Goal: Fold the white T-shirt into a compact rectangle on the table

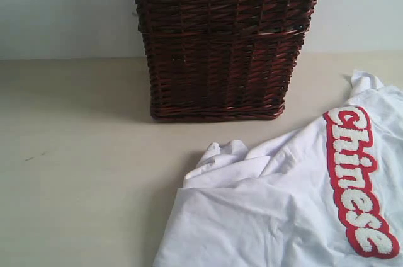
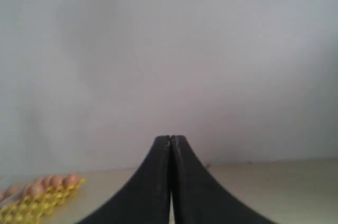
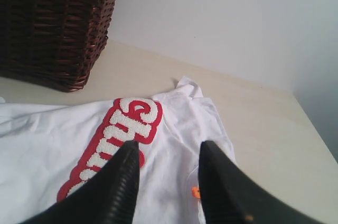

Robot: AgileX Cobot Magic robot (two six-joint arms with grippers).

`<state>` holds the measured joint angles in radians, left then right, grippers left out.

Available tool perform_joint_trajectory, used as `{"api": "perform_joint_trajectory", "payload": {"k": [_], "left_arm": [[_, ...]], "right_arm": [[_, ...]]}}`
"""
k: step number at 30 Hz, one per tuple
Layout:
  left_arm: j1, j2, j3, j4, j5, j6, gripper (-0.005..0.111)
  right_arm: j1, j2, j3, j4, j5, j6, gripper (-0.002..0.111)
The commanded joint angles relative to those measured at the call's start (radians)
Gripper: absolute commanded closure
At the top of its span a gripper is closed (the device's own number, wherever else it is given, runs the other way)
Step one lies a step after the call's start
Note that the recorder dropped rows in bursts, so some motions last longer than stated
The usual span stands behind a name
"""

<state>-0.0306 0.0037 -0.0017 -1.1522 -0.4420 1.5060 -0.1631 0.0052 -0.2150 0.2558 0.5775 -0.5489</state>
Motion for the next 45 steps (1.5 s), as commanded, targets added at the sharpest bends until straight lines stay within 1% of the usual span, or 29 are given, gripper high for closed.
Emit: {"api": "perform_joint_trajectory", "payload": {"k": [1, 4, 9, 11, 14, 18, 22, 23, 25, 28, 31, 34, 37, 40, 42, 43, 45], "left_arm": [[0.0, -0.004, 0.002, 0.017, 0.261, 0.133, 0.107], [0.0, 0.011, 0.002, 0.015, 0.276, 0.129, 0.107], [0.0, 0.112, -0.029, 0.008, 0.277, 0.1, 0.107], [0.0, 0.177, -0.081, -0.006, 0.279, 0.04, 0.107], [0.0, 0.325, -0.179, -0.059, 0.287, -0.034, 0.107], [0.0, 0.606, -0.33, -0.061, 0.33, -0.009, 0.107], [0.0, 0.864, -0.482, -0.061, 0.335, 0.031, 0.107], [0.003, 0.914, -0.518, -0.064, 0.336, 0.031, 0.107], [0.011, 0.977, -0.578, -0.067, 0.389, 0.027, 0.107], [0.011, 1.058, -0.638, -0.067, 0.442, 0.027, 0.107], [0.011, 1.157, -0.673, -0.067, 0.448, 0.027, 0.107], [0.011, 1.246, -0.675, -0.067, 0.45, 0.027, 0.107], [0.011, 1.294, -0.675, -0.067, 0.46, 0.027, 0.107], [0.011, 1.297, -0.673, -0.064, 0.538, 0.027, 0.107], [0.011, 1.297, -0.673, -0.064, 0.629, 0.027, 0.107], [0.006, 1.297, -0.673, -0.08, 0.702, 0.027, 0.107], [-0.002, 1.306, -0.673, -0.074, 0.903, 0.039, 0.107]], "right_arm": [[0.0, -0.005, 0.002, -0.002, -0.003, 0.0, 0.072], [0.0, -0.005, 0.002, 0.0, -0.003, 0.0, 0.072], [0.0, -0.005, 0.002, 0.0, -0.003, 0.0, 0.072], [0.0, -0.005, 0.002, 0.0, -0.003, 0.002, 0.072], [0.0, -0.005, 0.002, 0.0, -0.003, 0.002, 0.072], [0.0, -0.005, 0.002, 0.0, -0.003, 0.002, 0.072], [0.0, -0.005, 0.002, 0.0, -0.003, 0.002, 0.072], [0.0, -0.005, 0.002, 0.0, -0.003, 0.002, 0.072], [0.0, -0.005, 0.002, 0.0, -0.003, 0.002, 0.072], [0.0, -0.005, 0.002, 0.0, -0.003, 0.002, 0.072], [0.0, -0.005, 0.002, 0.0, -0.003, 0.002, 0.072], [0.0, -0.005, 0.002, 0.0, -0.003, 0.002, 0.072], [0.0, -0.005, 0.002, 0.0, -0.003, 0.002, 0.072], [0.0, -0.005, 0.002, 0.0, -0.003, 0.002, 0.072], [0.0, -0.005, 0.002, 0.0, -0.003, 0.002, 0.072], [0.0, -0.005, 0.002, 0.0, -0.003, 0.002, 0.072], [0.0, -0.005, 0.002, 0.0, -0.003, 0.002, 0.072]]}}
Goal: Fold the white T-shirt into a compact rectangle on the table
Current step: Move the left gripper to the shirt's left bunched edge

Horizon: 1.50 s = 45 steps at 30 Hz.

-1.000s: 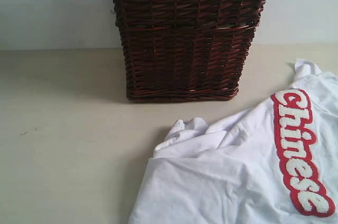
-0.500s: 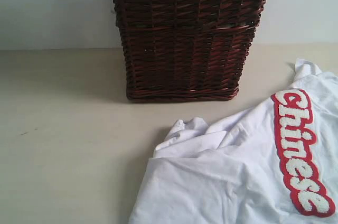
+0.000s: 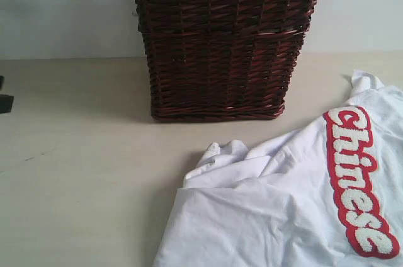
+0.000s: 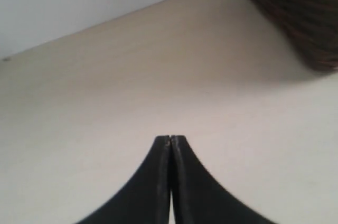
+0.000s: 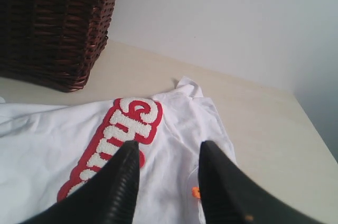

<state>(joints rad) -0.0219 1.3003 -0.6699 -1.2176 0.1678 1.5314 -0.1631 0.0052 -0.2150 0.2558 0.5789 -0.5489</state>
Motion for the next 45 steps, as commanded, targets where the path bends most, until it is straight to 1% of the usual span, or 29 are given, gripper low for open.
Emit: {"api": "perform_joint_trajectory", "payload": {"k": [1, 3, 5, 7, 9, 10, 12, 14, 15, 16, 18, 20, 24, 26, 29, 35, 39, 42, 45], "left_arm": [[-0.013, 0.015, -0.004, 0.019, 0.433, 0.046, 0.107], [-0.021, 0.033, -0.004, 0.104, 0.725, 0.15, 0.107], [-0.039, 0.062, -0.004, 0.192, 0.957, 0.256, 0.107], [-0.05, 0.093, 0.005, 0.211, 1.053, 0.324, 0.107], [-0.05, 0.129, 0.021, 0.162, 1.037, 0.376, 0.107], [-0.05, 0.147, 0.032, 0.107, 0.994, 0.413, 0.107], [-0.05, 0.175, 0.054, -0.037, 0.877, 0.493, 0.107], [-0.05, 0.195, 0.074, -0.249, 0.789, 0.567, 0.107], [-0.05, 0.202, 0.077, -0.341, 0.777, 0.567, 0.106], [-0.056, 0.205, 0.077, -0.401, 0.782, 0.567, 0.106], [-0.089, 0.214, 0.077, -0.471, 0.798, 0.567, 0.101], [-0.141, 0.236, 0.077, -0.467, 0.811, 0.567, 0.094], [-0.264, 0.312, 0.077, -0.378, 0.79, 0.567, 0.074], [-0.303, 0.346, 0.077, -0.354, 0.771, 0.567, 0.064], [-0.321, 0.383, 0.077, -0.382, 0.767, 0.567, 0.054], [-0.338, 0.504, 0.022, -0.398, 0.663, 0.567, 0.054], [-0.34, 0.538, -0.028, -0.398, 0.674, 0.567, 0.054], [-0.352, 0.579, -0.038, -0.39, 0.681, 0.567, 0.054], [-0.364, 0.608, -0.038, -0.385, 0.732, 0.567, 0.054]], "right_arm": [[0.0, -0.005, 0.002, 0.0, -0.004, 0.002, 0.072], [0.0, -0.005, 0.002, 0.0, -0.004, 0.002, 0.072], [0.0, -0.005, 0.002, 0.0, -0.004, 0.002, 0.072], [0.0, -0.005, 0.002, 0.0, -0.004, 0.002, 0.072], [0.0, -0.005, 0.002, 0.0, -0.004, 0.002, 0.072], [0.0, -0.005, 0.002, 0.0, -0.004, 0.002, 0.072], [0.0, -0.005, 0.002, 0.0, -0.004, 0.002, 0.072], [0.0, -0.005, 0.002, 0.0, -0.004, 0.002, 0.072], [0.0, -0.005, 0.002, 0.0, -0.004, 0.002, 0.072], [0.0, -0.005, 0.002, 0.0, -0.004, 0.002, 0.072], [0.0, -0.005, 0.002, 0.0, -0.004, 0.002, 0.072], [0.0, -0.005, 0.002, 0.0, -0.004, 0.002, 0.072], [0.0, -0.005, 0.002, 0.0, -0.004, 0.002, 0.072], [0.0, -0.005, 0.002, 0.0, -0.004, 0.002, 0.072], [0.0, -0.005, 0.002, 0.0, -0.004, 0.002, 0.072], [0.0, -0.005, 0.002, 0.0, -0.004, 0.002, 0.072], [0.0, -0.005, 0.002, 0.0, -0.004, 0.002, 0.072], [0.0, -0.005, 0.002, 0.0, -0.004, 0.002, 0.072], [0.0, -0.005, 0.002, 0.0, -0.004, 0.002, 0.072]]}}
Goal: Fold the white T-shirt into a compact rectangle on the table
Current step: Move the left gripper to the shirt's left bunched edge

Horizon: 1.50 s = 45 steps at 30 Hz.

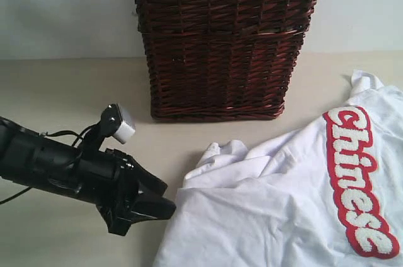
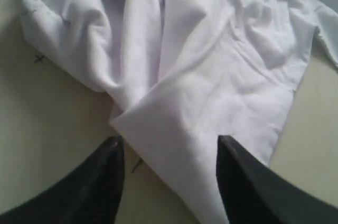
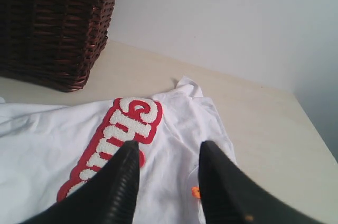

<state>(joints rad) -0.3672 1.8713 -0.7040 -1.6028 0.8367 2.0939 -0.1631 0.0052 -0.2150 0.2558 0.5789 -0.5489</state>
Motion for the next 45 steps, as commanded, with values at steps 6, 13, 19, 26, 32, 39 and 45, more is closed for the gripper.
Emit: {"api": "perform_joint_trajectory", "payload": {"k": [6, 13, 19, 26, 32, 39, 45], "left_arm": [[-0.034, 0.06, -0.004, -0.052, 0.163, 0.004, 0.091], [-0.084, 0.06, -0.021, -0.026, 0.092, 0.004, 0.107], [-0.088, 0.058, -0.077, -0.082, -0.099, 0.004, 0.082], [-0.098, 0.06, -0.115, -0.142, -0.126, 0.004, 0.045], [-0.121, 0.093, -0.113, -0.142, -0.123, 0.002, 0.068], [-0.149, 0.093, -0.113, -0.106, -0.081, -0.003, 0.074], [-0.156, 0.093, -0.113, -0.066, -0.066, 0.001, 0.101]], "right_arm": [[0.0, -0.005, 0.002, 0.0, -0.004, 0.002, 0.072], [0.0, -0.005, 0.002, 0.0, -0.004, 0.002, 0.072], [0.0, -0.005, 0.002, 0.0, -0.004, 0.002, 0.072], [0.0, -0.005, 0.002, 0.0, -0.004, 0.002, 0.072], [0.0, -0.005, 0.002, 0.0, -0.004, 0.002, 0.072], [0.0, -0.005, 0.002, 0.0, -0.004, 0.002, 0.072], [0.0, -0.005, 0.002, 0.0, -0.004, 0.002, 0.072]]}}
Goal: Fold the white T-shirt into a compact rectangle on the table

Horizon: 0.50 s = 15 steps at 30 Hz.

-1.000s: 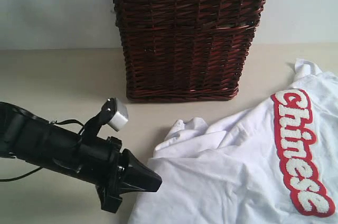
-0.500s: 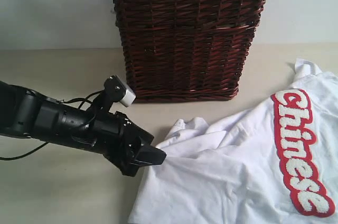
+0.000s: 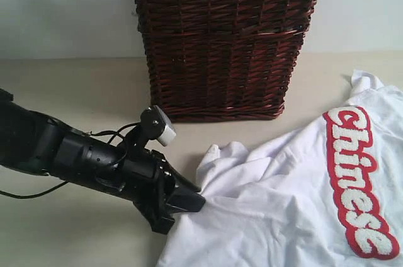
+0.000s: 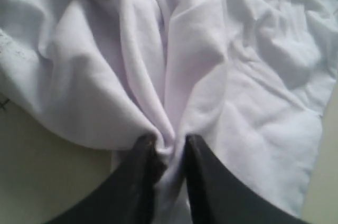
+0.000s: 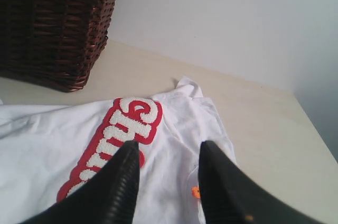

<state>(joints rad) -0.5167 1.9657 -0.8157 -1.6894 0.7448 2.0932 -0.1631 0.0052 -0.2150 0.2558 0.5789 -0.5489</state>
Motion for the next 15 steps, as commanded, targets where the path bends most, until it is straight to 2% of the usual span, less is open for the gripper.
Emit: {"api": "perform_joint_trajectory", "payload": {"k": [1, 8, 11, 15], "left_arm": [[-0.007, -0.001, -0.001, 0.026, 0.026, 0.003, 0.106], [-0.007, -0.04, -0.032, 0.069, 0.06, 0.003, 0.107], [-0.012, -0.074, -0.073, 0.139, 0.146, 0.003, 0.107], [-0.06, -0.103, -0.112, 0.251, 0.307, 0.003, 0.107]], "right_arm": [[0.0, -0.005, 0.002, 0.0, -0.004, 0.002, 0.072], [0.0, -0.005, 0.002, 0.0, -0.004, 0.002, 0.072], [0.0, -0.005, 0.002, 0.0, -0.004, 0.002, 0.072], [0.0, -0.005, 0.002, 0.0, -0.004, 0.002, 0.072]]}}
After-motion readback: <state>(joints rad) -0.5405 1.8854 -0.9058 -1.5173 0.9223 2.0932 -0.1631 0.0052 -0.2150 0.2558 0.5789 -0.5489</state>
